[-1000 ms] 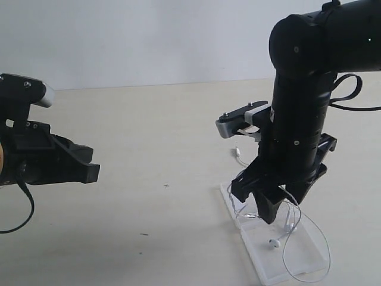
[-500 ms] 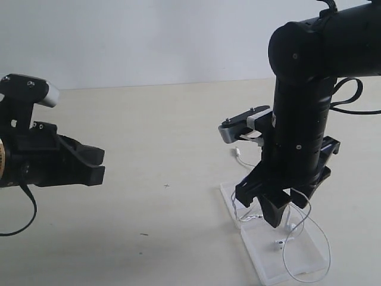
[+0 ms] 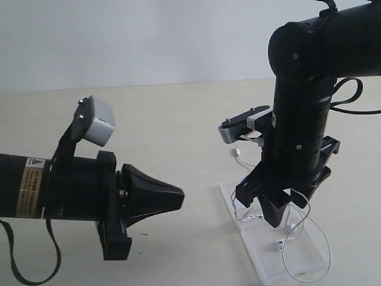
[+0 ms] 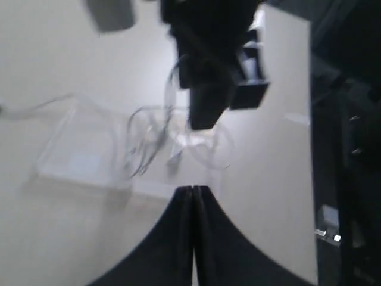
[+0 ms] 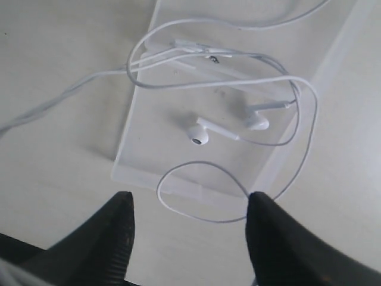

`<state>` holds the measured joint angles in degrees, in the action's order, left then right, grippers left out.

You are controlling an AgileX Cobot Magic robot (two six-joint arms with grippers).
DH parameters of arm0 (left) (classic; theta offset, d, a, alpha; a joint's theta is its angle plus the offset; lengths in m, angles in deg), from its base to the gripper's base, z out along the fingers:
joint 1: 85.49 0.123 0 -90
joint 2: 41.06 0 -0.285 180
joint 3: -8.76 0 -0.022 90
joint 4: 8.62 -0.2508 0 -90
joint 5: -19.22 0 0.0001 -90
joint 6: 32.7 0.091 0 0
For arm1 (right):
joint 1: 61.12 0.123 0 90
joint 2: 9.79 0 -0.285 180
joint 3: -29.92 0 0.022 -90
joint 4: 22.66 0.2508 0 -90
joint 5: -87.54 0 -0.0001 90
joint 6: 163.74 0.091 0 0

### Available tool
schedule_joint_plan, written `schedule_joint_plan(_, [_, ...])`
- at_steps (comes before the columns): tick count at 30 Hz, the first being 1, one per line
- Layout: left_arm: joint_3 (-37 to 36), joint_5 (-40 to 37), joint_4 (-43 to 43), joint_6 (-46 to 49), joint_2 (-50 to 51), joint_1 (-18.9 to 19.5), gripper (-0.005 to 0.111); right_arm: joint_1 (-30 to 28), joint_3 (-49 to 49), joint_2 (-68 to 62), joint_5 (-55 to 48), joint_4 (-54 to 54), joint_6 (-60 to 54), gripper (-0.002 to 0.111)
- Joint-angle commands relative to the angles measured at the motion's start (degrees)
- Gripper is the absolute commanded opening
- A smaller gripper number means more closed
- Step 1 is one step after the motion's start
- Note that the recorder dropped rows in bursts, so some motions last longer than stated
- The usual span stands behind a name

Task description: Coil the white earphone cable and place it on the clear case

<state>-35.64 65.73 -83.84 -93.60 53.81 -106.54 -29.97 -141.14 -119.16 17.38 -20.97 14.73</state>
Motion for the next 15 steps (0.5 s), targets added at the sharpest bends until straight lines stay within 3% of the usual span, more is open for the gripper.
schedule_joint_plan(1, [-0.18, 11.29, 14.54, 11.9, 4.82, -1.03, 0.0, -0.17, 0.41, 0.2, 0.19, -0.32, -0.45, 0.054])
schedule_joint_plan(5, [-0.18, 12.17, 14.05, 12.58, 9.2, -1.18, 0.0, -0.17, 0.41, 0.2, 0.19, -0.57, -0.45, 0.054])
schedule_joint_plan(8, [0.06, 18.8, 14.55, 14.74, 13.35, -1.18, 0.0, -0.17, 0.41, 0.2, 0.19, -0.57, -0.45, 0.054])
schedule_joint_plan(15, [6.98, 19.65, 14.63, 12.65, 21.81, -7.46, 0.0, -0.17, 0.41, 0.2, 0.19, -0.57, -0.45, 0.054])
